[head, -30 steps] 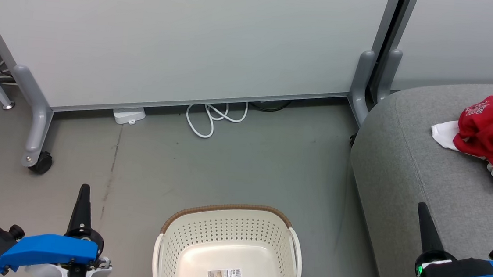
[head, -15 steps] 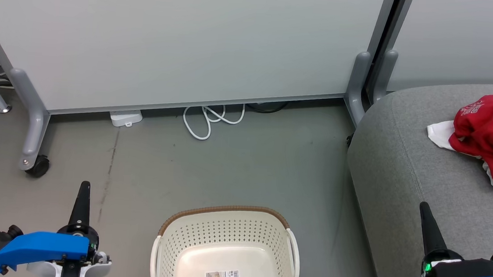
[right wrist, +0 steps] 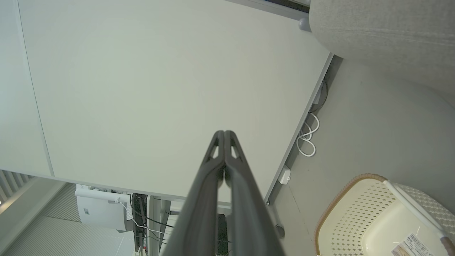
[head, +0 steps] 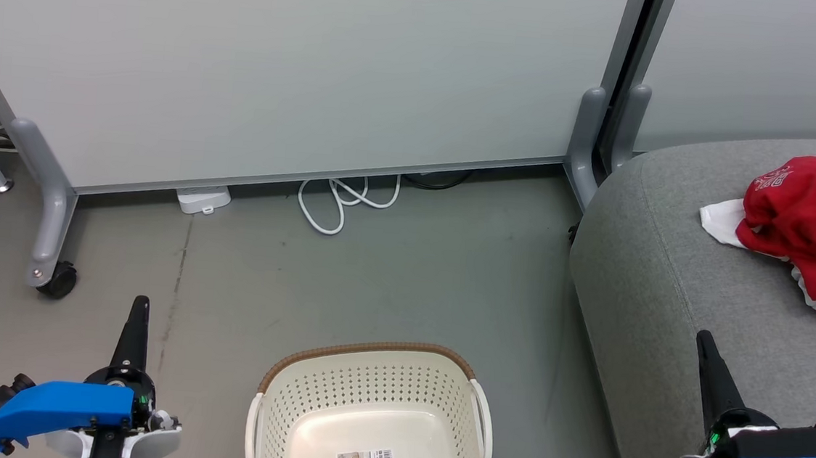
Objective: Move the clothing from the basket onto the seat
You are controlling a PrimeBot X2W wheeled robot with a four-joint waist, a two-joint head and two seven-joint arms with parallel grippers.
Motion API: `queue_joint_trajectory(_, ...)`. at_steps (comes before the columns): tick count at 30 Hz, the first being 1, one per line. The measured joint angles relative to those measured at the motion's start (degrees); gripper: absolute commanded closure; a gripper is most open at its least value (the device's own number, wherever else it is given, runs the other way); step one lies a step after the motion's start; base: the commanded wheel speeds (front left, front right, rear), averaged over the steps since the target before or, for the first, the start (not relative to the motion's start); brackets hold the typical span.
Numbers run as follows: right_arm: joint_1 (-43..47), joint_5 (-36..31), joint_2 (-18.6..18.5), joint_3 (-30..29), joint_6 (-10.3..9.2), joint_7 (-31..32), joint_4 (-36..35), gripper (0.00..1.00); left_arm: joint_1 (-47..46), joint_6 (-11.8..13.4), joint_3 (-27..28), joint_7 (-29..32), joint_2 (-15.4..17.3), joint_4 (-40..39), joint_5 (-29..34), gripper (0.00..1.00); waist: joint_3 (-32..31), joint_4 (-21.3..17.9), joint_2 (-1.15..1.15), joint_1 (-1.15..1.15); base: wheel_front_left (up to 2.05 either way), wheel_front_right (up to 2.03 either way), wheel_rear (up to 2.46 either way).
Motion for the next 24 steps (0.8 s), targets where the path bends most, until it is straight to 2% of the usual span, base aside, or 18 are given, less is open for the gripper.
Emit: queue_joint_trajectory(24,-0.3,10.5,0.0,-0.7,0.0,2.6,-0.3,1.0,-0.6,0.0,0.7,2.5,0.0,-0.5,-10.5,1.0,-0.6,-0.9,0.0,0.0,0.0,0.0,0.0)
